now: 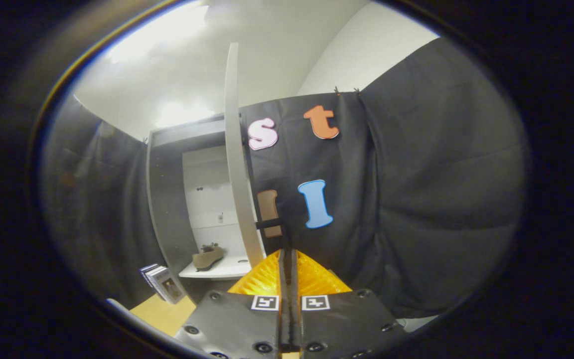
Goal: Open the shoe cabinet door, grab the shoes and put them into the shoe cabinet, then close the shoe cabinet door.
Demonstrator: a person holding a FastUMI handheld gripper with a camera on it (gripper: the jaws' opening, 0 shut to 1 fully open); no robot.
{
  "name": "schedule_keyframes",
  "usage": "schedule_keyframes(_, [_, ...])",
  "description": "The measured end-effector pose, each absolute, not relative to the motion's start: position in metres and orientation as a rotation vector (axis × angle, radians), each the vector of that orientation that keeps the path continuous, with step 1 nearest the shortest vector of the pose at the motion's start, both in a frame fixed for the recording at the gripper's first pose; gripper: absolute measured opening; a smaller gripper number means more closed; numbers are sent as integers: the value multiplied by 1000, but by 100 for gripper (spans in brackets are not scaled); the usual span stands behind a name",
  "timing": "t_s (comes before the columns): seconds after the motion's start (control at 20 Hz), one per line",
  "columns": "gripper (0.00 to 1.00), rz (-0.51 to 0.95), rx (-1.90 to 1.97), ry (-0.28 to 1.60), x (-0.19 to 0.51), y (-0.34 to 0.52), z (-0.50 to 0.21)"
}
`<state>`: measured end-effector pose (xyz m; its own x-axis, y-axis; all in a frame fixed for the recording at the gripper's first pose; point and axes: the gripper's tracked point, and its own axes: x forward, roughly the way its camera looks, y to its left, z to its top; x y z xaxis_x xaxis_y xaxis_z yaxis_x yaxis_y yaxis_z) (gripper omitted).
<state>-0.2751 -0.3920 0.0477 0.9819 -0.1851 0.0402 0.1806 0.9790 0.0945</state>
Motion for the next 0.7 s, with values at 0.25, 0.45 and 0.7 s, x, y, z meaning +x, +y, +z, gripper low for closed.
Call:
schedule_keyframes(0.25, [2, -209, 73, -64, -292, -388, 54])
schedule_keyframes(0.45, [2, -196, 64, -60, -299, -370, 51])
schedule_keyframes(0.7, [2, -141, 56, -37, -297, -332, 38])
